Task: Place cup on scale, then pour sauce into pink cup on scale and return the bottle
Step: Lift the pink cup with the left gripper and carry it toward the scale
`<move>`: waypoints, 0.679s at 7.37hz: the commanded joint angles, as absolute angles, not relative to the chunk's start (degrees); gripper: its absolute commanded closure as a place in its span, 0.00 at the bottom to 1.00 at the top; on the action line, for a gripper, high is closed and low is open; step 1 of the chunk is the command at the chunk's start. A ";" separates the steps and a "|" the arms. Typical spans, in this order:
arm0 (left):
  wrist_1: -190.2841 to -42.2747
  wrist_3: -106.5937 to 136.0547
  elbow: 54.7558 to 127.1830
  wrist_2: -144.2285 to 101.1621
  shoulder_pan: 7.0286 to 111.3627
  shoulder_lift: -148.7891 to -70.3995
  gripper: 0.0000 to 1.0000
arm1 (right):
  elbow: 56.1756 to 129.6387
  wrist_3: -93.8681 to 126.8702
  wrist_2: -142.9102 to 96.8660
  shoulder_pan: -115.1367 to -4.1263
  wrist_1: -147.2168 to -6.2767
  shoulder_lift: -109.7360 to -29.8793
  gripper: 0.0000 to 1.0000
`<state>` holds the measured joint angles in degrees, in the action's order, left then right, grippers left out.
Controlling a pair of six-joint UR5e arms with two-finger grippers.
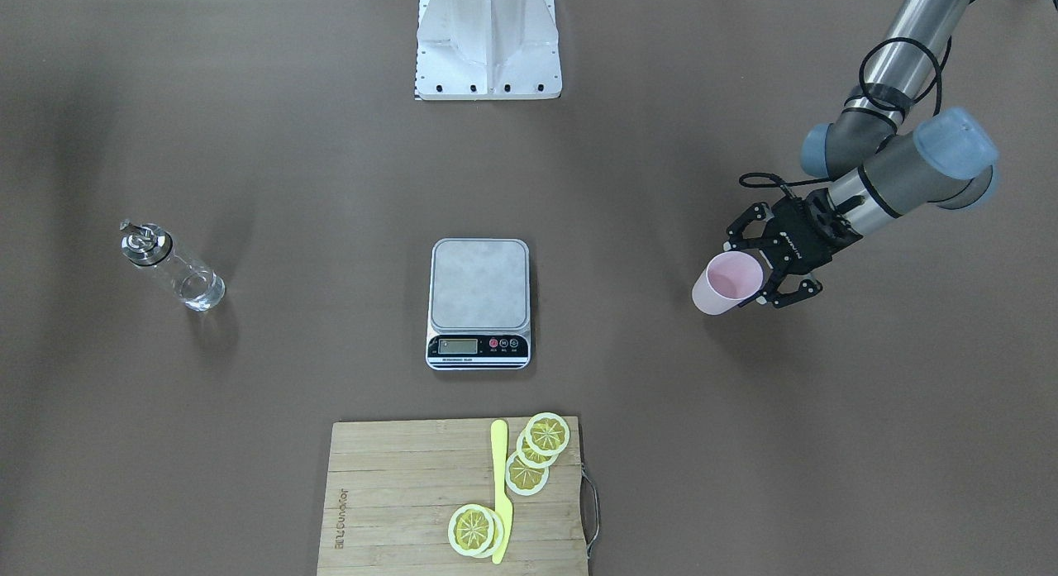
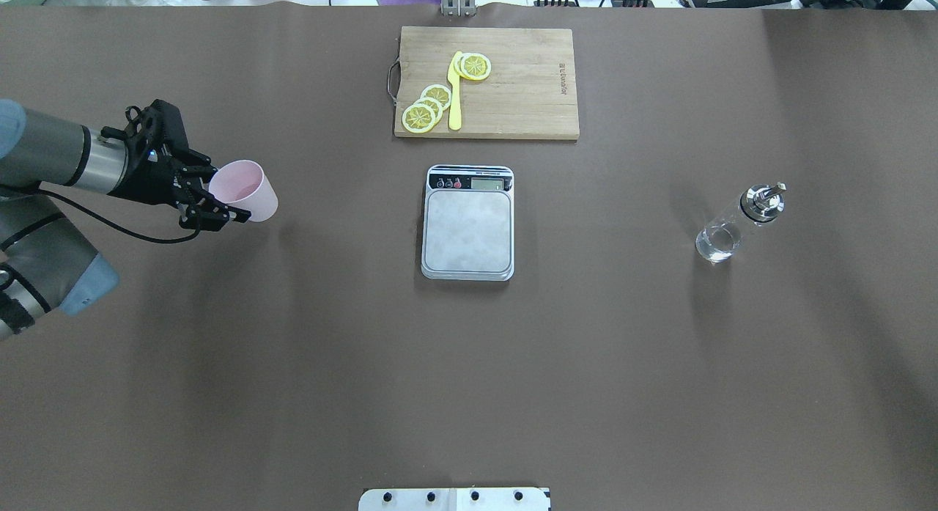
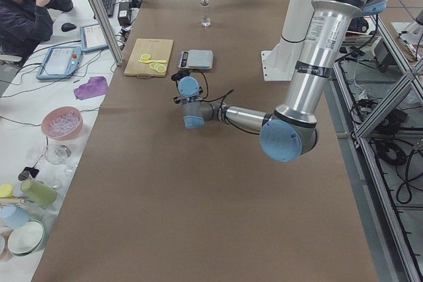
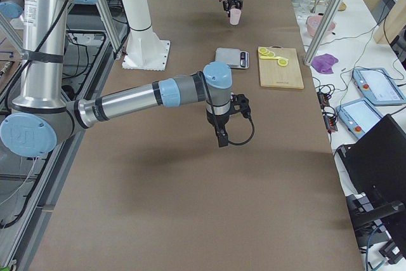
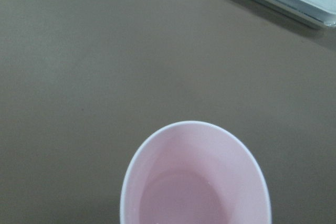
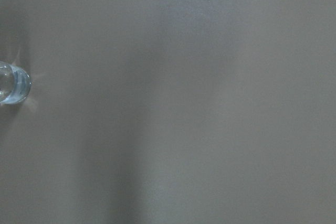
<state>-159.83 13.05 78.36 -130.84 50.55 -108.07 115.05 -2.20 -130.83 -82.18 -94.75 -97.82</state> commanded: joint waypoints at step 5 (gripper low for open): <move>-157.95 16.94 78.05 -120.80 37.91 -121.96 0.68 | 114.96 -2.11 -130.87 -82.18 -94.83 -97.73 0.00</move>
